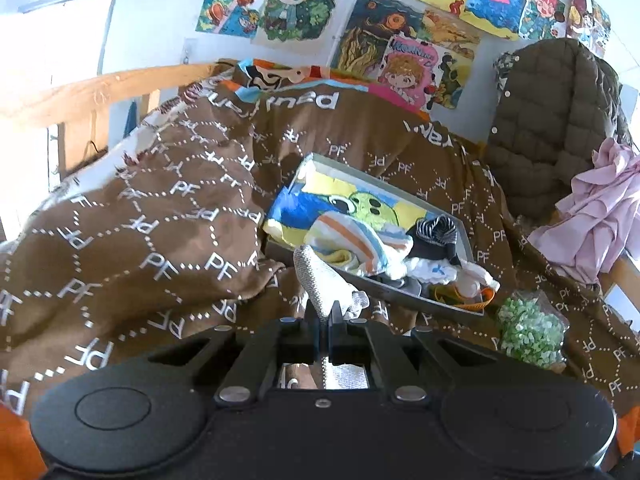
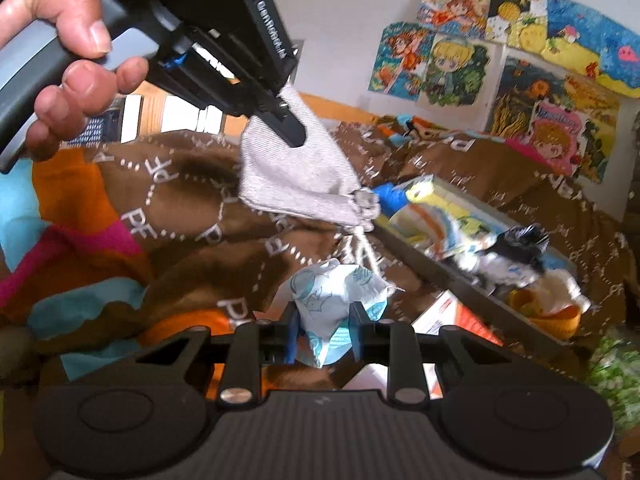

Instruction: Organize soft objects

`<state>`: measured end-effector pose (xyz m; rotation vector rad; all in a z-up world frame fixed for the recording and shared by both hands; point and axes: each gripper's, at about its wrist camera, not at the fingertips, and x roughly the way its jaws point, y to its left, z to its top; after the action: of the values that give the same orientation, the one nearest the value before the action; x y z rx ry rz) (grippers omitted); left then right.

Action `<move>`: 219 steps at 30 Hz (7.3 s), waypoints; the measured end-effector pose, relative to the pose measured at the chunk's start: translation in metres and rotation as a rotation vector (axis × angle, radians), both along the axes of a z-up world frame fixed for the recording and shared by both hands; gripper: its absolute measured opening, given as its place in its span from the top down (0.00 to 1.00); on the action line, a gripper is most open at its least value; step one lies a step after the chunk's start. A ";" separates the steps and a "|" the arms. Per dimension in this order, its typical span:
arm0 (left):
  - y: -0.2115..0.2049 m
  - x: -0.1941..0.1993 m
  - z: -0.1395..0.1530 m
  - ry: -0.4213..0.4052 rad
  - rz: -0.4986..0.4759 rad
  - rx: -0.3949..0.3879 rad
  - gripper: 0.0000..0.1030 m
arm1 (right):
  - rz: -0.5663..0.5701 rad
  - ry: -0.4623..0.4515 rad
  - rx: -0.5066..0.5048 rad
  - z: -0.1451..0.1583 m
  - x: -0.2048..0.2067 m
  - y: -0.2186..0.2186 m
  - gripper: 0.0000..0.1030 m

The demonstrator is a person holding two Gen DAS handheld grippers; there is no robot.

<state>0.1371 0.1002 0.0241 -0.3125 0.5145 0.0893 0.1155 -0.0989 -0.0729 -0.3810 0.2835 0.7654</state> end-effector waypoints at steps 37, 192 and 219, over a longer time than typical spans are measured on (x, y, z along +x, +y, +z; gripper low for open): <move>0.006 0.238 -0.038 -0.184 0.017 -0.069 0.98 | -0.224 0.114 0.105 0.052 0.305 0.012 0.71; -0.090 -0.090 -0.053 -0.161 0.063 0.281 0.01 | -0.587 0.094 0.332 0.049 -0.022 -0.130 0.00; -0.086 -0.085 -0.069 -0.105 0.117 0.279 0.01 | -0.565 0.111 0.328 0.031 -0.014 -0.126 0.00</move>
<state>0.0524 0.0139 -0.0451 -0.0731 0.3731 0.2549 0.1018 -0.2247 -0.0419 0.0589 0.3426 0.2662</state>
